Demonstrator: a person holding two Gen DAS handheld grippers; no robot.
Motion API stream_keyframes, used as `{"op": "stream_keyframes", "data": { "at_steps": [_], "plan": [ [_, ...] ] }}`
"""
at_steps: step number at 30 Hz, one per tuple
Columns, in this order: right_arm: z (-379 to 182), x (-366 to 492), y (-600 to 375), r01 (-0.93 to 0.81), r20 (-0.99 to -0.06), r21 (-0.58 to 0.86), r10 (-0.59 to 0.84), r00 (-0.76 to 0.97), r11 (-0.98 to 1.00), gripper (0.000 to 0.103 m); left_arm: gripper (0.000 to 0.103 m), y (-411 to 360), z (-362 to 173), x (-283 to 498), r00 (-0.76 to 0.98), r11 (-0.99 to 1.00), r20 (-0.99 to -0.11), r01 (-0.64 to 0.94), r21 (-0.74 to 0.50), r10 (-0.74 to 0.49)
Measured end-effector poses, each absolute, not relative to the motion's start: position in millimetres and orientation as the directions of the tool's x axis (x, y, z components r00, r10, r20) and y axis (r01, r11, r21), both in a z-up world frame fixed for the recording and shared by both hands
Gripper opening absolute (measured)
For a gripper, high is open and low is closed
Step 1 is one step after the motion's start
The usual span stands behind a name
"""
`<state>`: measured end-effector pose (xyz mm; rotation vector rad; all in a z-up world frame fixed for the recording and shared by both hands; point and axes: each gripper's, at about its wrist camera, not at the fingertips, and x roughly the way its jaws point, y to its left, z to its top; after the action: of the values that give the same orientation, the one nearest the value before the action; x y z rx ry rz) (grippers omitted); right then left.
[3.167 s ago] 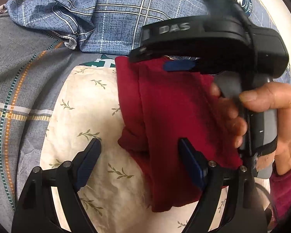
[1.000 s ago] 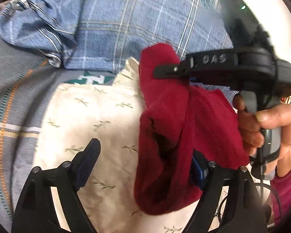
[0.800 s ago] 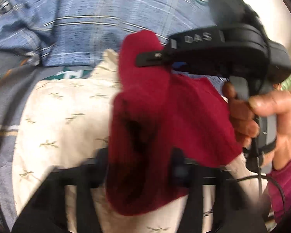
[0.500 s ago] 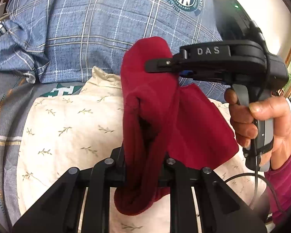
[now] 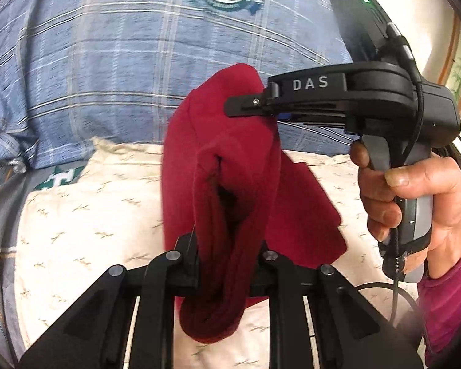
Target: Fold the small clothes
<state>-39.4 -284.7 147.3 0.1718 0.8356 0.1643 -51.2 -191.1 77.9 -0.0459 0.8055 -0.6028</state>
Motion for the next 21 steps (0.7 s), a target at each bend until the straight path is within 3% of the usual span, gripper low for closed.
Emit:
{"op": "stream_keyframes", "data": {
  "at_steps": [8, 15, 18, 20, 21],
  "plan": [
    [146.6, -63.8, -353.9, 0.02, -0.718, 0.218, 0.146, 0.68, 0.976, 0.014, 0.015, -262.3, 76.0, -58.1, 0.457, 0.775, -0.682, 0.574, -0.265, -0.571],
    [101.0, -61.7, -414.7, 0.163, -0.77, 0.228, 0.075, 0.633, 0.96, 0.014, 0.015, -316.6, 42.1, -49.7, 0.376, 0.757, -0.736, 0.591, -0.277, -0.563],
    [73.2, -54.1, -426.7, 0.207, -0.804, 0.235, 0.07, 0.591, 0.95, 0.019, 0.037, -313.8, 39.9, -51.8, 0.306, 0.722, -0.731, 0.594, -0.354, -0.61],
    [71.1, -60.4, -432.4, 0.229, -0.8, 0.256, 0.072, 0.596, 0.939, 0.036, 0.052, -304.3, 47.9, -58.7, 0.264, 0.687, -0.722, 0.618, -0.382, -0.639],
    [73.9, -65.7, -435.0, 0.243, -0.797, 0.264, 0.07, 0.6, 0.933, 0.039, 0.054, -294.7, 54.5, -64.6, 0.266, 0.678, -0.715, 0.63, -0.379, -0.647]
  ]
}}
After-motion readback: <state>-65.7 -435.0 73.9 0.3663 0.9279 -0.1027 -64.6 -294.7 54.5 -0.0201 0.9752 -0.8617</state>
